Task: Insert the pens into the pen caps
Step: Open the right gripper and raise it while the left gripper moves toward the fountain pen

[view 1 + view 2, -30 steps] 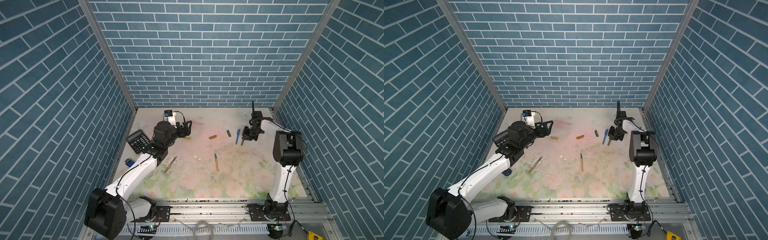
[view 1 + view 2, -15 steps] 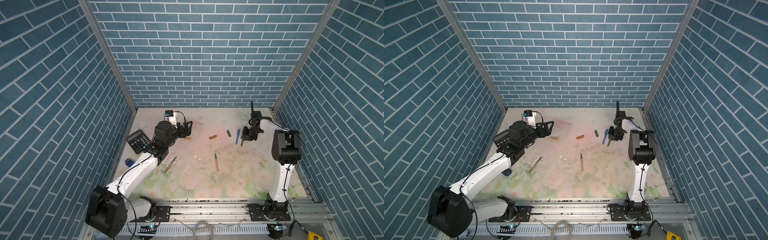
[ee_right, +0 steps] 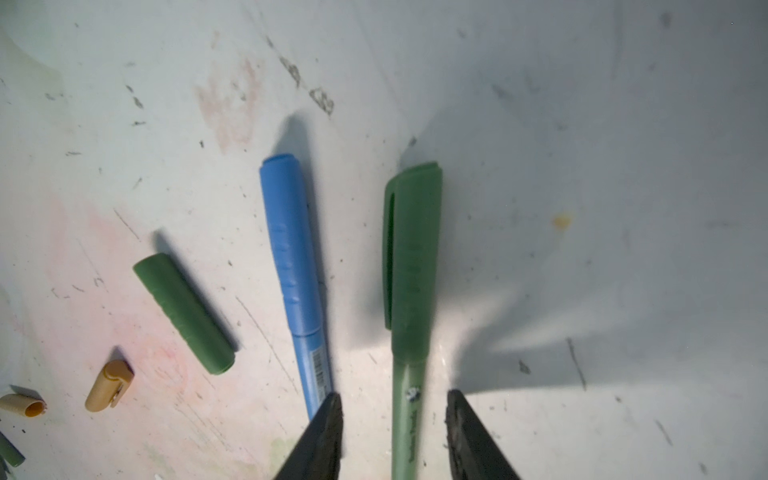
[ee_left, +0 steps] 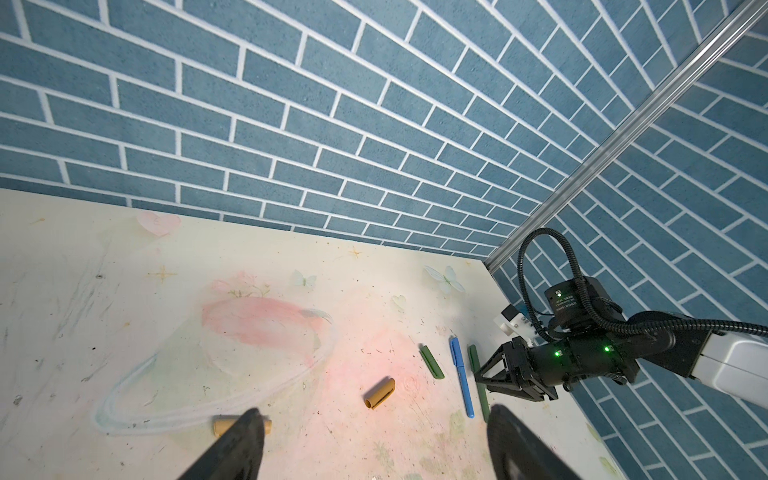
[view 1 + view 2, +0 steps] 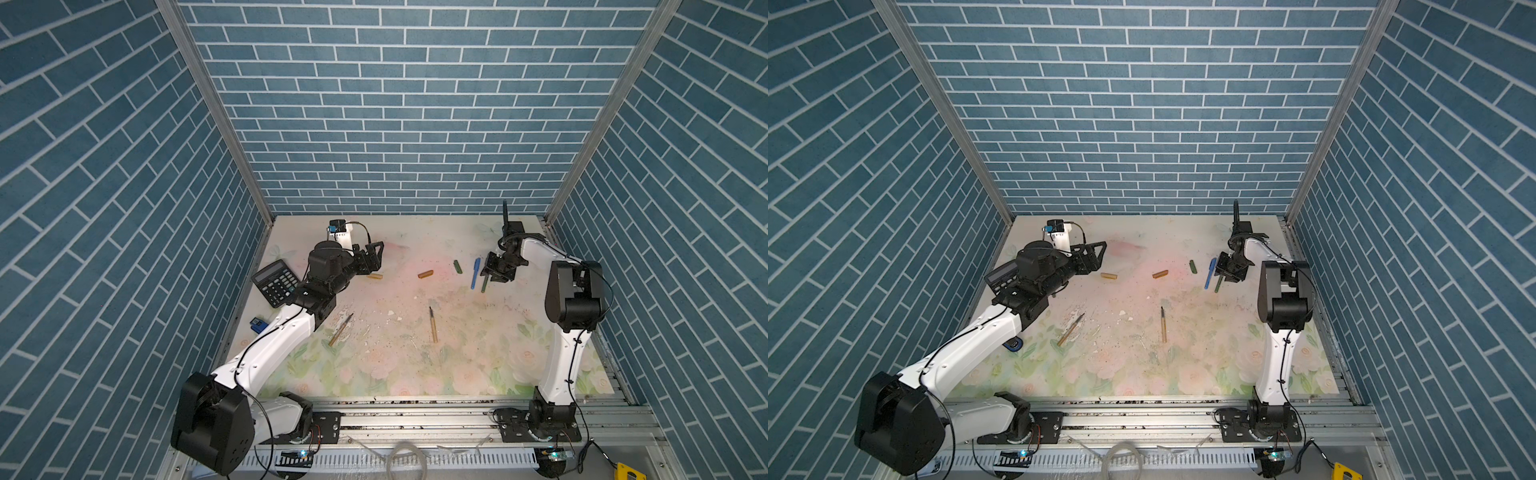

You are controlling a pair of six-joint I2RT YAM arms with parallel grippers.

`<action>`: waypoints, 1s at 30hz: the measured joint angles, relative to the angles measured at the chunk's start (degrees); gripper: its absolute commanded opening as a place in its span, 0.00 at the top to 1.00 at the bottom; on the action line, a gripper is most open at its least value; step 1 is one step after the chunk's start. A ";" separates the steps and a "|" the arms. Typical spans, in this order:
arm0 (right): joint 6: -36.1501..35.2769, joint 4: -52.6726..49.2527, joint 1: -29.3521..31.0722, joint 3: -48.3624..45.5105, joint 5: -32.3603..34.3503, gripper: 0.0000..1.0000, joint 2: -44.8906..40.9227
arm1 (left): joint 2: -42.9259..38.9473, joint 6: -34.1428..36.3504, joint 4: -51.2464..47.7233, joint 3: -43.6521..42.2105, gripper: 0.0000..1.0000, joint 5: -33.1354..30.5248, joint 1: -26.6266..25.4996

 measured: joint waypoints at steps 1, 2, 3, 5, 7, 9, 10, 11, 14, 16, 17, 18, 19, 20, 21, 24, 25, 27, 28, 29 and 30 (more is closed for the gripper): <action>0.02 -0.04 0.00 -0.15 0.00 0.53 -0.28 | 0.00 0.09 0.00 0.00 0.14 -0.02 0.00; -0.04 -0.02 0.00 -0.20 0.02 0.52 -0.55 | 0.00 0.15 0.00 0.00 0.15 -0.04 0.00; -0.04 0.00 0.00 -0.22 0.02 0.51 -0.76 | 0.00 0.17 0.00 0.00 0.14 -0.04 0.00; -0.17 0.02 0.00 -0.22 0.07 0.50 -1.29 | 0.00 0.35 0.00 0.00 0.15 -0.04 0.00; -0.26 0.00 0.00 -0.22 0.15 0.50 -1.73 | 0.00 0.52 -0.02 0.00 0.14 -0.04 0.00; -0.28 0.00 0.00 -0.22 0.22 0.51 -2.23 | 0.00 0.79 -0.15 0.02 0.15 -0.11 0.00; -0.28 0.02 0.00 -0.24 0.22 0.52 -2.64 | 0.00 0.94 -0.26 0.02 0.15 -0.31 0.00; -0.33 0.11 0.02 -0.46 0.20 0.53 -3.17 | 0.00 1.07 -0.48 0.07 0.15 -0.70 -0.02; -0.48 0.59 0.31 -1.92 0.17 0.58 -5.90 | 0.02 1.31 -1.92 0.70 0.15 -1.99 0.04; -0.42 1.20 0.50 -3.63 0.17 0.60 -8.61 | 0.15 1.62 -3.28 1.57 0.16 -3.17 0.11; -0.22 1.81 0.76 -4.96 0.15 0.62 -10.54 | 0.35 1.77 -3.96 2.10 0.17 -4.20 0.11; 0.04 2.25 1.07 -5.95 0.15 0.63 -12.04 | 0.55 1.86 -4.72 2.62 0.19 -5.22 0.15; 0.24 2.97 1.60 -7.30 0.17 0.64 -14.12 | 0.79 2.01 -5.92 3.26 0.21 -6.56 0.24; 0.59 3.61 2.27 -8.61 0.20 0.65 -16.20 | 1.14 1.97 -7.80 4.11 0.23 -8.13 0.55; 0.63 4.04 2.99 -9.62 0.24 0.65 -18.01 | 1.53 1.66 -9.86 5.03 0.26 -9.33 1.01; 1.11 6.23 5.53 -12.66 0.79 0.67 -23.43 | 3.41 -0.28 -18.27 8.96 0.41 -11.87 5.25; 1.53 7.28 6.45 -13.79 0.85 0.68 -25.20 | 4.46 -0.59 -21.81 10.78 0.44 -12.52 7.39; 2.21 8.70 7.89 -15.47 0.87 0.68 -27.47 | 7.37 -0.90 -28.41 14.51 0.49 -13.64 11.56; 2.51 9.11 8.44 -16.15 0.96 0.68 -28.33 | 9.18 -0.87 -31.45 16.22 0.50 -14.16 13.68; 2.60 9.18 8.83 -16.48 1.22 0.68 -28.79 | 10.56 -0.70 -33.57 17.20 0.50 -14.47 15.10; 2.58 9.09 9.49 -16.61 1.73 0.69 -29.05 | 12.35 -0.37 -36.35 18.14 0.50 -14.97 16.50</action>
